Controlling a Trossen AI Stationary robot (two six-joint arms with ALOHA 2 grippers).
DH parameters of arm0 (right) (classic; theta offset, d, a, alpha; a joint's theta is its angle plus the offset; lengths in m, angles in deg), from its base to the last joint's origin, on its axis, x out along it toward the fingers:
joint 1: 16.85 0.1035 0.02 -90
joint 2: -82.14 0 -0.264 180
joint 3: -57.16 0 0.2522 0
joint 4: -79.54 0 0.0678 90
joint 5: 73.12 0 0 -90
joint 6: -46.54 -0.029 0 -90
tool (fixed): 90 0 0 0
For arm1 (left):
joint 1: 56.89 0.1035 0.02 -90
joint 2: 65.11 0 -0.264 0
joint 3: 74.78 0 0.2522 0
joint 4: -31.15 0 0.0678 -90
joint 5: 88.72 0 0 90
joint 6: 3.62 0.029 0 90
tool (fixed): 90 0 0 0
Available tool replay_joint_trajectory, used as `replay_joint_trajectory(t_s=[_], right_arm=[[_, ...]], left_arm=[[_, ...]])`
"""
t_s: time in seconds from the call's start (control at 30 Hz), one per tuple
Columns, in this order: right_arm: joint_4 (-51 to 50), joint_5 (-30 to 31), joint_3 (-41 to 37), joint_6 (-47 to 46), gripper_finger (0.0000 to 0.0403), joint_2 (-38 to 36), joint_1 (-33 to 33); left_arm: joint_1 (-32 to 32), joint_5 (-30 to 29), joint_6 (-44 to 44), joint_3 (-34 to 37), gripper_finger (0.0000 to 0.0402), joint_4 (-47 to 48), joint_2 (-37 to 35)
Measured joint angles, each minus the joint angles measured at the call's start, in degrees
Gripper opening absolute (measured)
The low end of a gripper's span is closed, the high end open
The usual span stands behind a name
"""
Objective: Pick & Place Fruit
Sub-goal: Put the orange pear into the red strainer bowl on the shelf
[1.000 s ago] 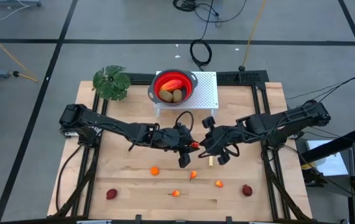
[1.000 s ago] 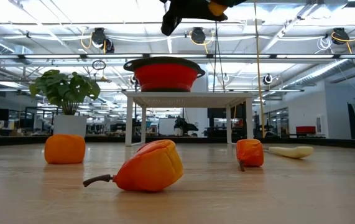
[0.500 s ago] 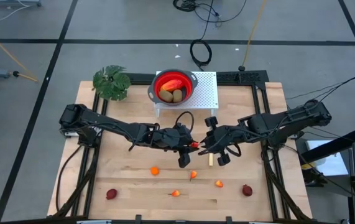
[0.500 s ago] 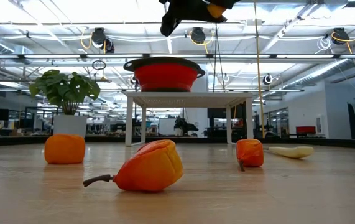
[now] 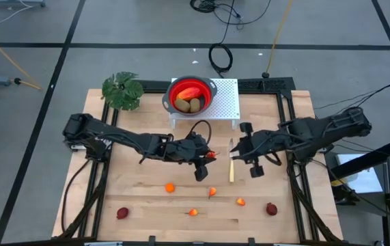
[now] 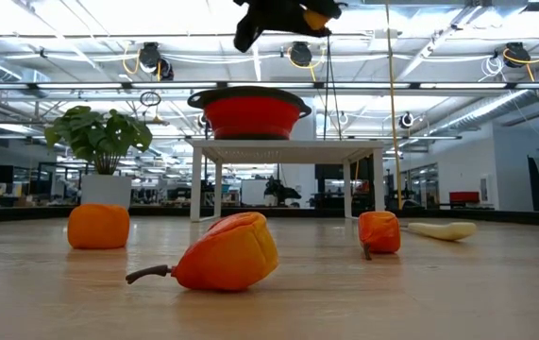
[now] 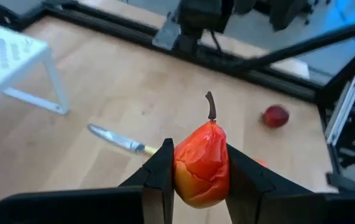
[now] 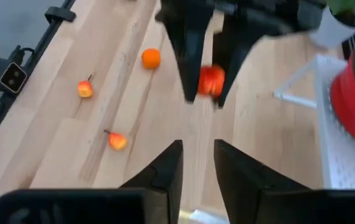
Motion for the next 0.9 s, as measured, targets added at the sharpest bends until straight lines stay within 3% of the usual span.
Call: replay_joint_trajectory(t_s=[0.4, 0.63, 0.9], right_arm=[[-0.7, -0.3, -7.7, -3.1, 0.0005, -7.3, 0.1], [8.3, -3.2, -14.4, -1.9, 0.0001, -10.0, -0.1], [11.3, -3.4, -18.7, 0.2, 0.0001, -11.3, -3.2]], left_arm=[[0.6, -6.2, 0.3, 0.0, 0.0097, 1.9, -4.0], [4.0, -10.5, 3.5, 0.0, 0.0097, 4.9, -9.3], [11.9, -9.7, 9.0, 0.0, 0.0097, 5.3, -13.7]])
